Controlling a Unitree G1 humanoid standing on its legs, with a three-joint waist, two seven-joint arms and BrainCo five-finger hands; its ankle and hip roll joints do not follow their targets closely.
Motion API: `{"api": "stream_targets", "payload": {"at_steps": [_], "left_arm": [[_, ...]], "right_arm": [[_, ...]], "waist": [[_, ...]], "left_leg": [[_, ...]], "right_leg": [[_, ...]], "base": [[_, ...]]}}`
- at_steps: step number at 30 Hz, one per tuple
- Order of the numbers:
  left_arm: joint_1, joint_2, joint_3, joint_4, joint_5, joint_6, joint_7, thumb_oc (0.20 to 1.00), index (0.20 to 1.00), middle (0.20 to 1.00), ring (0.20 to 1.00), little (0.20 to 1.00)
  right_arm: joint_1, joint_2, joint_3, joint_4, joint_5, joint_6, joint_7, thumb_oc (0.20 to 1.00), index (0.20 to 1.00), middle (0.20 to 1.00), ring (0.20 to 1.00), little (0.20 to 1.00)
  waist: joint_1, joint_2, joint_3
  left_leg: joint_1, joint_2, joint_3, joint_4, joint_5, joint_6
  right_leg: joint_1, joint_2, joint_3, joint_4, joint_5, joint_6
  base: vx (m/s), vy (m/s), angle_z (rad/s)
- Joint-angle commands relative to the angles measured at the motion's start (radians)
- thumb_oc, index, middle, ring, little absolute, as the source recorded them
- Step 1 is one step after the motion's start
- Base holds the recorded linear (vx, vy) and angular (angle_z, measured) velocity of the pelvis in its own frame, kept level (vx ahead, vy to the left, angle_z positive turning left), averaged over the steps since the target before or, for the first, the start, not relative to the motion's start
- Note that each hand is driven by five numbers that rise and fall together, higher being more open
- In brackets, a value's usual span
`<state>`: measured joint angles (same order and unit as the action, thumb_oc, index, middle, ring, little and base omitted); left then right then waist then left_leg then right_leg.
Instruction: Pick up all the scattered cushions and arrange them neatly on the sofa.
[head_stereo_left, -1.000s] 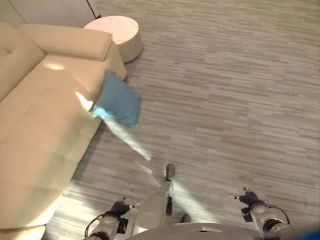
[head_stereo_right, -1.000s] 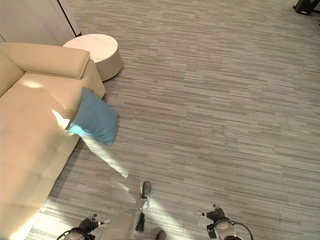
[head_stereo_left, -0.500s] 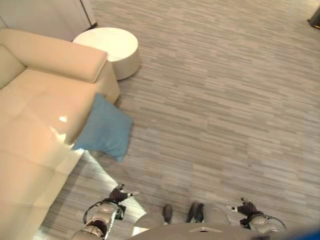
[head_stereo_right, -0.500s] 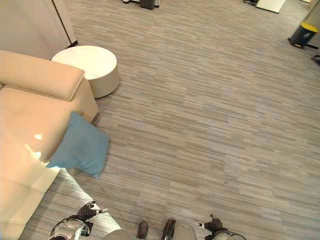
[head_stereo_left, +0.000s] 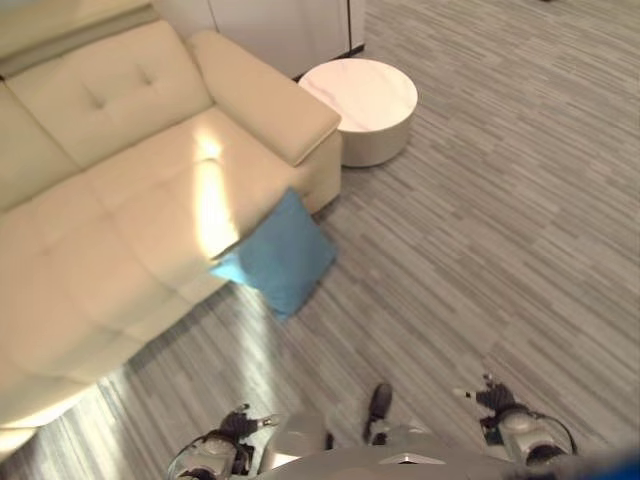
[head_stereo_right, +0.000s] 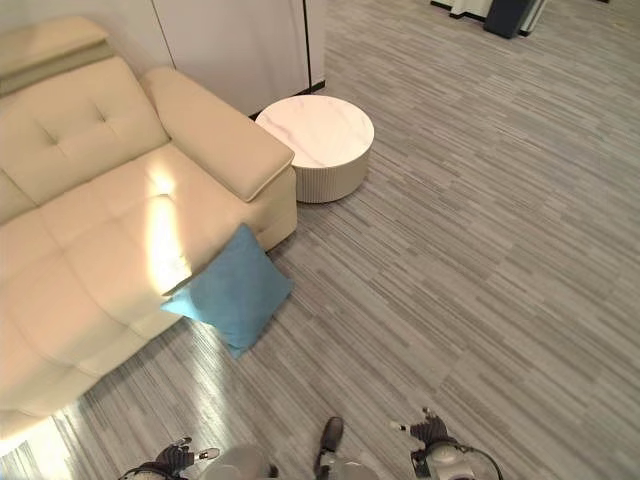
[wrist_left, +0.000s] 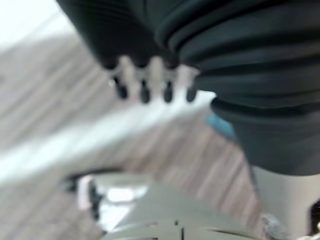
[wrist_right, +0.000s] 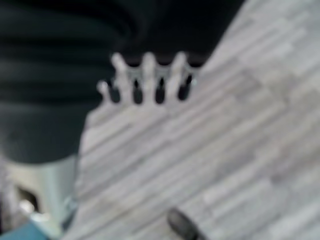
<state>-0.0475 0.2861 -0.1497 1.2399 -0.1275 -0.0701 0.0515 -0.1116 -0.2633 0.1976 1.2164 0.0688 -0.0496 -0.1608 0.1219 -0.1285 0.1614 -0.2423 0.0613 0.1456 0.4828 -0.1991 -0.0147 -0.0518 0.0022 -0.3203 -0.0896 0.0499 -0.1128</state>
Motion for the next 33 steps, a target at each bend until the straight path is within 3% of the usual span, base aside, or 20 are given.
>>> {"api": "stream_targets", "payload": {"at_steps": [1, 2, 3, 4, 8, 10, 11, 14, 16, 19, 24, 26, 29, 31, 33], "left_arm": [[-0.034, -0.029, -0.028, 0.004, 0.017, -0.008, 0.011, 1.000, 1.000, 1.000, 1.000, 1.000], [-0.037, -0.026, -0.030, 0.002, 0.022, -0.007, 0.012, 1.000, 1.000, 1.000, 1.000, 1.000], [-0.031, -0.026, -0.023, 0.001, 0.025, -0.005, 0.007, 1.000, 1.000, 1.000, 1.000, 1.000], [-0.028, -0.021, -0.022, 0.003, 0.029, -0.003, 0.012, 1.000, 1.000, 1.000, 1.000, 1.000], [-0.015, -0.015, -0.004, 0.009, 0.018, -0.002, 0.007, 1.000, 1.000, 1.000, 1.000, 1.000], [-0.011, -0.006, 0.007, 0.011, 0.013, -0.001, 0.006, 1.000, 1.000, 1.000, 1.000, 1.000], [-0.011, -0.003, 0.010, 0.010, 0.011, 0.000, 0.005, 1.000, 1.000, 1.000, 1.000, 1.000], [-0.017, 0.012, 0.007, 0.008, 0.012, 0.003, 0.007, 1.000, 1.000, 1.000, 1.000, 1.000], [-0.016, 0.014, 0.007, 0.006, 0.005, -0.001, 0.010, 1.000, 1.000, 1.000, 1.000, 1.000], [-0.020, 0.012, 0.002, 0.006, 0.000, -0.007, 0.010, 1.000, 1.000, 1.000, 1.000, 1.000], [-0.032, 0.010, -0.008, 0.022, 0.008, -0.014, 0.020, 1.000, 1.000, 1.000, 1.000, 1.000], [-0.037, 0.004, -0.007, 0.028, 0.009, -0.021, 0.023, 1.000, 1.000, 1.000, 1.000, 1.000], [-0.044, -0.003, -0.011, 0.027, -0.002, -0.026, 0.019, 1.000, 1.000, 1.000, 1.000, 1.000], [-0.049, -0.010, -0.016, 0.026, -0.003, -0.027, 0.019, 1.000, 1.000, 1.000, 1.000, 1.000], [-0.050, -0.012, -0.014, 0.021, -0.011, -0.027, 0.017, 1.000, 1.000, 1.000, 1.000, 1.000]], "right_arm": [[0.049, -0.049, -0.014, 0.002, 0.033, -0.005, -0.016, 1.000, 1.000, 1.000, 1.000, 1.000], [0.050, -0.050, -0.017, 0.004, 0.036, -0.004, -0.022, 1.000, 1.000, 1.000, 1.000, 1.000], [0.050, -0.048, -0.018, 0.009, 0.037, -0.002, -0.015, 1.000, 1.000, 1.000, 1.000, 1.000], [0.051, -0.047, -0.020, 0.011, 0.037, 0.001, -0.015, 1.000, 1.000, 1.000, 1.000, 1.000], [0.050, -0.036, -0.010, -0.003, 0.022, -0.002, -0.009, 1.000, 1.000, 1.000, 1.000, 1.000], [0.044, -0.029, -0.007, -0.018, 0.019, -0.005, -0.004, 1.000, 1.000, 1.000, 1.000, 1.000], [0.041, -0.028, -0.008, -0.022, 0.019, -0.004, -0.001, 1.000, 1.000, 1.000, 1.000, 1.000], [0.029, -0.022, 0.000, -0.038, 0.018, -0.006, 0.004, 1.000, 1.000, 1.000, 1.000, 1.000], [0.027, -0.019, 0.004, -0.043, 0.020, -0.009, 0.008, 1.000, 1.000, 1.000, 1.000, 1.000], [0.023, -0.021, 0.011, -0.042, 0.020, -0.012, 0.009, 1.000, 1.000, 1.000, 1.000, 1.000], [0.023, -0.033, 0.019, -0.029, 0.011, 0.000, 0.004, 1.000, 1.000, 1.000, 1.000, 1.000], [0.028, -0.032, 0.017, -0.023, 0.013, -0.001, 0.013, 1.000, 1.000, 1.000, 1.000, 1.000], [0.025, -0.043, 0.026, -0.023, 0.009, -0.015, 0.016, 1.000, 1.000, 1.000, 1.000, 1.000], [0.017, -0.050, 0.023, -0.024, 0.013, -0.018, 0.013, 1.000, 1.000, 1.000, 1.000, 1.000], [0.014, -0.060, 0.028, -0.025, 0.019, -0.023, 0.013, 1.000, 1.000, 1.000, 1.000, 1.000]], "waist": [[-0.025, 0.052, -0.028], [-0.025, 0.053, -0.029], [-0.023, 0.058, -0.037], [-0.026, 0.056, -0.037], [-0.012, 0.044, -0.048], [-0.005, 0.043, -0.046], [-0.004, 0.045, -0.046], [-0.014, 0.060, -0.028], [-0.019, 0.072, -0.026], [-0.032, 0.082, -0.028], [-0.081, 0.084, -0.012], [-0.078, 0.069, -0.012], [-0.075, 0.066, -0.021], [-0.081, 0.062, -0.019], [-0.082, 0.054, -0.003]], "left_leg": [[0.026, -0.003, 0.046, -0.270, 0.148, -0.016], [0.000, 0.002, 0.094, -0.291, 0.182, -0.026], [0.025, -0.002, 0.132, -0.340, 0.183, -0.021], [0.027, -0.003, 0.142, -0.343, 0.201, -0.024], [0.070, -0.047, 0.083, -0.372, 0.169, -0.007], [0.098, -0.059, 0.062, -0.378, 0.145, 0.014], [0.093, -0.058, 0.062, -0.378, 0.158, 0.028], [0.120, -0.067, 0.017, -0.377, 0.137, 0.056], [0.147, -0.071, -0.016, -0.385, 0.128, 0.063], [0.177, -0.080, -0.072, -0.416, 0.132, 0.055], [0.228, -0.109, -0.192, -0.459, 0.130, 0.033], [0.219, -0.122, -0.230, -0.453, 0.131, 0.022], [0.205, -0.102, -0.277, -0.463, 0.146, -0.014], [0.186, -0.079, -0.269, -0.450, 0.149, -0.032], [0.142, -0.041, -0.213, -0.391, 0.150, -0.046]], "right_leg": [[0.039, -0.079, -0.018, 0.101, -0.101, 0.217], [0.055, -0.074, -0.035, 0.091, -0.107, 0.217], [0.066, -0.066, -0.038, 0.089, -0.109, 0.222], [0.076, -0.066, -0.047, 0.094, -0.115, 0.223], [0.080, -0.087, -0.065, 0.169, -0.127, 0.239], [0.050, -0.113, -0.058, 0.273, -0.120, 0.253], [0.024, -0.127, -0.066, 0.323, -0.096, 0.255], [-0.061, -0.139, -0.015, 0.523, -0.063, 0.264], [-0.100, -0.127, 0.028, 0.566, -0.059, 0.258], [-0.124, -0.100, 0.093, 0.457, -0.087, 0.237], [-0.197, -0.060, 0.299, 0.217, -0.010, 0.258], [-0.158, -0.086, 0.269, 0.172, -0.003, 0.262], [-0.131, -0.080, 0.220, 0.154, -0.007, 0.252], [-0.111, -0.085, 0.181, 0.147, -0.019, 0.245], [-0.080, -0.090, 0.125, 0.133, -0.039, 0.228]], "base": [[0.28, -0.027, 0.54], [0.28, 0.008, 0.68], [0.22, 0.037, 0.85], [0.24, 0.088, 0.69], [0.22, 0.117, -0.01], [0.15, 0.139, -0.02], [0.10, 0.140, 0.15], [0.13, 0.120, 0.35], [0.19, 0.037, 0.83], [0.21, -0.059, 0.80], [0.22, -0.120, 0.84], [0.14, -0.183, 0.89], [0.15, -0.287, 1.14], [0.09, -0.257, 1.39], [0.05, -0.237, 1.02]]}}
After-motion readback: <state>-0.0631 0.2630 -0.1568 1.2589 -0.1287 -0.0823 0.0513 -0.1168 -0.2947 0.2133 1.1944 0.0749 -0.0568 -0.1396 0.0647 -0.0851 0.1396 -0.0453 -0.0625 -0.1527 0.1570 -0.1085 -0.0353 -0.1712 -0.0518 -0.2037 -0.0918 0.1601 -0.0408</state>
